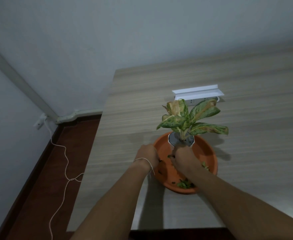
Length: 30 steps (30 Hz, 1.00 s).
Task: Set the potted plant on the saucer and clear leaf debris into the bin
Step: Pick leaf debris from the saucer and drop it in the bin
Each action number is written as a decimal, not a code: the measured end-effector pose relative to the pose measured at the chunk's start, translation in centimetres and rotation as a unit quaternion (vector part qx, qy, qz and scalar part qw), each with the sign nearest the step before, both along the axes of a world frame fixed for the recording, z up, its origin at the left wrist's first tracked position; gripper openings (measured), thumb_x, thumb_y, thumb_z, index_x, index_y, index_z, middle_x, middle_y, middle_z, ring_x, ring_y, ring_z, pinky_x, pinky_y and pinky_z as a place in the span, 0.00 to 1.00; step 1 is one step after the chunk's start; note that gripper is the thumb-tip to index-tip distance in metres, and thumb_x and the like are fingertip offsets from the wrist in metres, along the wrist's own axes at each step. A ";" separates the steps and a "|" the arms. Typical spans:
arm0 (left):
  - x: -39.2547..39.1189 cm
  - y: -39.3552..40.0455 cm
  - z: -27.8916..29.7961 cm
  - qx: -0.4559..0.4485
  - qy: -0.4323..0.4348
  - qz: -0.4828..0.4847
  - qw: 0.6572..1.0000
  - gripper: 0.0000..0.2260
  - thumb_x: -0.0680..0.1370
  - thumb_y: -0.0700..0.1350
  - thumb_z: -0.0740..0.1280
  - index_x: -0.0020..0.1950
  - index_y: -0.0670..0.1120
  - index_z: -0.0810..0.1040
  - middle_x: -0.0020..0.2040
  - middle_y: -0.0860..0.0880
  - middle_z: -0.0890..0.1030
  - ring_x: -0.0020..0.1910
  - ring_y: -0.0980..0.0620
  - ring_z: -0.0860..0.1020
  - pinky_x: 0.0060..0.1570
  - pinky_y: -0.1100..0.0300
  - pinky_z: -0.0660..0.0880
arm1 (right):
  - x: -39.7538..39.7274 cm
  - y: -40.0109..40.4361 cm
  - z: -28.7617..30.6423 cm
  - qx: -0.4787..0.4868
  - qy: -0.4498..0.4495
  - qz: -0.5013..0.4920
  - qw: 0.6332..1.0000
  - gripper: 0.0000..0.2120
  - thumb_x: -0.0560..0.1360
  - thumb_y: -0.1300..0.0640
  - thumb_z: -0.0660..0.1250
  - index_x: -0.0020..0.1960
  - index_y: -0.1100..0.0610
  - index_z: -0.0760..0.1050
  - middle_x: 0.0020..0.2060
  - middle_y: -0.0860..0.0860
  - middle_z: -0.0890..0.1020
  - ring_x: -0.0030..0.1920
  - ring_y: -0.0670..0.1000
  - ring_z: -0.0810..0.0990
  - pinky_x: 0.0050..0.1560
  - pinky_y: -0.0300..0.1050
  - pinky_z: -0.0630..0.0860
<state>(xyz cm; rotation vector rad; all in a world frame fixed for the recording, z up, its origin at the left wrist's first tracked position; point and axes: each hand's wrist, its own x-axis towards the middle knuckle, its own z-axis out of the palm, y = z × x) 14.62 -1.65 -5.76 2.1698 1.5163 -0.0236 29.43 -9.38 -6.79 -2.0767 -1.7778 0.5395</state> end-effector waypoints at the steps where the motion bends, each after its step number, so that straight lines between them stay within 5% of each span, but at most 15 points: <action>1: -0.3 0.1 0.0 -0.002 0.002 0.013 1.000 0.09 0.69 0.48 0.74 0.45 0.45 0.87 0.47 0.44 0.87 0.53 0.42 0.83 0.58 0.52 0.79 | -0.1 0.2 -0.2 -0.007 -0.002 0.010 1.000 0.12 0.71 0.59 0.64 0.35 0.66 0.81 0.34 0.61 0.82 0.36 0.60 0.80 0.37 0.52 0.79; 11: -1.5 0.8 0.9 0.020 0.006 0.053 0.998 0.13 0.67 0.49 0.70 0.46 0.44 0.86 0.47 0.43 0.87 0.50 0.41 0.83 0.56 0.52 0.80 | -1.4 0.9 1.7 0.002 0.019 0.017 1.000 0.11 0.76 0.61 0.67 0.42 0.68 0.81 0.40 0.65 0.82 0.44 0.64 0.79 0.43 0.51 0.72; 17: -5.6 -0.1 2.1 0.047 0.015 0.116 0.992 0.07 0.69 0.45 0.72 0.44 0.43 0.86 0.45 0.44 0.86 0.49 0.44 0.84 0.54 0.53 0.82 | -2.0 2.6 0.2 -0.025 -0.028 0.069 0.997 0.12 0.74 0.53 0.62 0.44 0.57 0.83 0.45 0.57 0.84 0.46 0.59 0.82 0.44 0.46 0.76; 30: -26.5 -5.6 9.2 0.031 0.047 0.314 0.948 0.11 0.68 0.48 0.73 0.46 0.45 0.86 0.49 0.42 0.85 0.51 0.43 0.83 0.55 0.52 0.81 | -15.9 1.8 9.3 0.044 0.024 0.157 0.986 0.10 0.75 0.61 0.67 0.47 0.60 0.87 0.38 0.56 0.88 0.40 0.56 0.84 0.42 0.42 0.75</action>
